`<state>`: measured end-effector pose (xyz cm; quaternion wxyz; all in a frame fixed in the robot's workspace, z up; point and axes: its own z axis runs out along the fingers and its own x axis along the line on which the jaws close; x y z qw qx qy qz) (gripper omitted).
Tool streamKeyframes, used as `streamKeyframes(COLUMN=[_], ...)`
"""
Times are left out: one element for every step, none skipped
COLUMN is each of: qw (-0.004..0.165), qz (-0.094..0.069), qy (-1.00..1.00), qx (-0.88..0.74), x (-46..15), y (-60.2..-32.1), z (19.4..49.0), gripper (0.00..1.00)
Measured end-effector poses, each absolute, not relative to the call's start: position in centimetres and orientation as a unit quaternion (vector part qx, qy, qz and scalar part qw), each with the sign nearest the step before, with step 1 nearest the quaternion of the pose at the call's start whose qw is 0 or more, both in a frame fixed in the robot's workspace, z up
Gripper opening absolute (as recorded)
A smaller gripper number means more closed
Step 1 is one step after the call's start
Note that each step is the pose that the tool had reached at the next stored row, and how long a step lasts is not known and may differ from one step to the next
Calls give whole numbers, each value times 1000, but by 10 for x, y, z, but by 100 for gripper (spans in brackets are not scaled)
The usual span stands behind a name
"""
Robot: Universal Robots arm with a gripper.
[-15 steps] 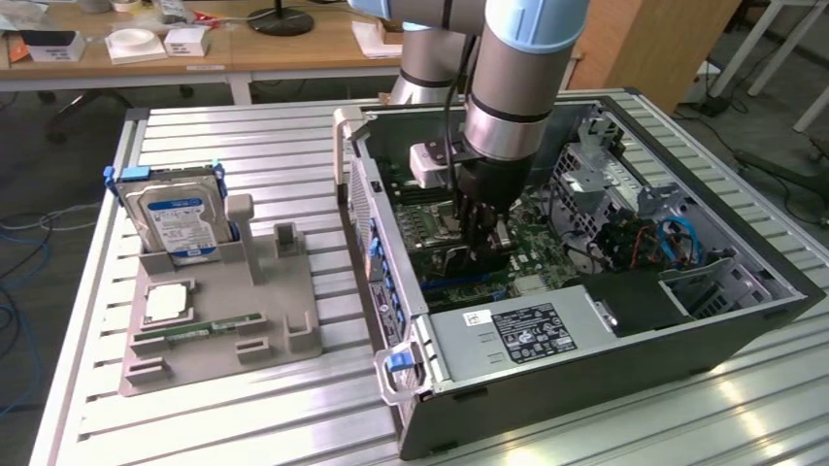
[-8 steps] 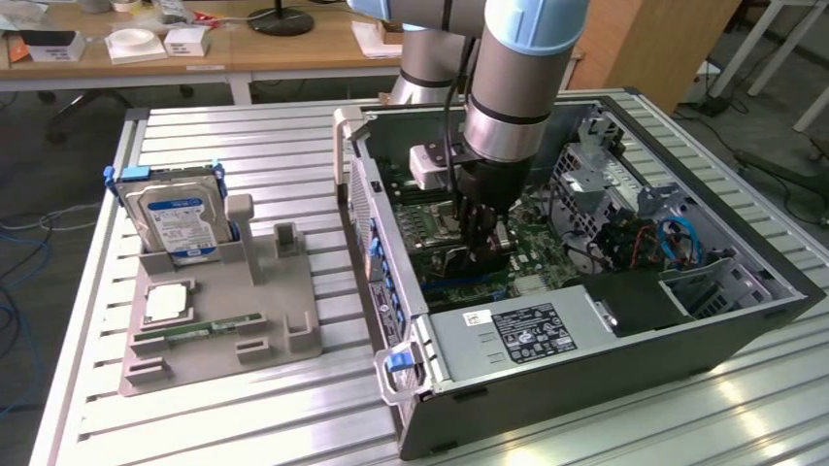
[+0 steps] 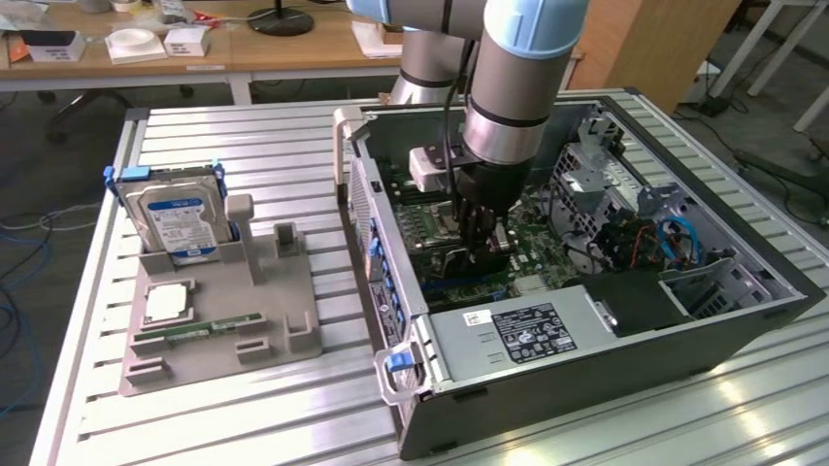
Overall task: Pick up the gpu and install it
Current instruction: 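Insert the gpu into the slot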
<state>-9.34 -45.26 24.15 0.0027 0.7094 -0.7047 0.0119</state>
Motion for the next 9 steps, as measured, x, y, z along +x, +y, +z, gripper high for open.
streamKeyframes(qw=[3,3,3,3,3,3,3,3,3], qz=[12,12,12,12,12,12,12,12,12], qy=[-705,-705,-705,-705,-705,-705,-705,-705,-705], qx=[709,709,709,709,709,709,709,709,709], x=[-93,-93,-93,-93,-93,-93,-93,-93,-93], y=[-453,-453,-453,-453,-453,-453,-453,-453,-453], z=[242,242,241,241,241,241,241,241,241], gripper=[26,26,26,26,26,26,26,26,26])
